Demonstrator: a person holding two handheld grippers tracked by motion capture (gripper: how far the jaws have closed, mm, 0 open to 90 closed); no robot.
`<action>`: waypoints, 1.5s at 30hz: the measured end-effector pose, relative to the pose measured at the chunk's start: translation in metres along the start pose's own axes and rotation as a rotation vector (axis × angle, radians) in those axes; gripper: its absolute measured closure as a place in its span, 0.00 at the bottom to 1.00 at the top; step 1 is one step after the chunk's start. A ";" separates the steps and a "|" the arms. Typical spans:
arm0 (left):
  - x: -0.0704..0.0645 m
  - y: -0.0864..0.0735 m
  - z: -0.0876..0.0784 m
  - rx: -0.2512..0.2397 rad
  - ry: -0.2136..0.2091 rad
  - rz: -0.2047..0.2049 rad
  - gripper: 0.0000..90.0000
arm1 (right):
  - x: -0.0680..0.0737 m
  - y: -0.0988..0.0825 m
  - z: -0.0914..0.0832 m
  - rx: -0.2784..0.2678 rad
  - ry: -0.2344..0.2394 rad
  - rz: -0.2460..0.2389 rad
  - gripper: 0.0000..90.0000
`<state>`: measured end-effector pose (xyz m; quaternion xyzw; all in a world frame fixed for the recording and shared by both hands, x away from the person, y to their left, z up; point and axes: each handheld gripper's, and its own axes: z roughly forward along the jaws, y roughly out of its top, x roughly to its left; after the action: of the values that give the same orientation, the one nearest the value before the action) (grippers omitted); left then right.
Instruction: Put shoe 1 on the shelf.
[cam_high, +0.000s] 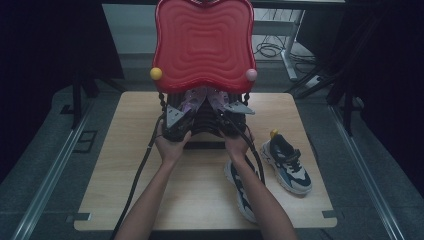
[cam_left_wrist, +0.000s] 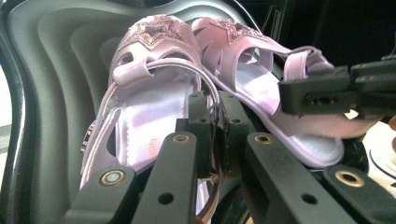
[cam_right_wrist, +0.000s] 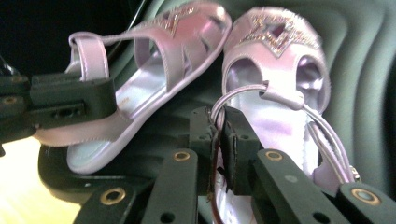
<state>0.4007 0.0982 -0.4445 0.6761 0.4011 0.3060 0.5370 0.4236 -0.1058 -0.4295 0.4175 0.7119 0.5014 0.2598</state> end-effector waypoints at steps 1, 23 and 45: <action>0.000 0.000 0.000 0.003 -0.001 -0.001 0.95 | 0.001 0.000 0.000 0.005 0.003 0.004 0.91; 0.004 -0.002 0.000 0.001 0.003 0.069 0.93 | -0.004 -0.001 -0.002 0.043 0.052 0.029 0.89; 0.010 0.000 -0.026 0.013 -0.136 -0.074 0.62 | -0.002 0.007 -0.023 0.026 0.102 0.031 0.76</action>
<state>0.3841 0.1194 -0.4384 0.6835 0.3904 0.2365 0.5696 0.4087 -0.1177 -0.4146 0.4056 0.7241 0.5168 0.2100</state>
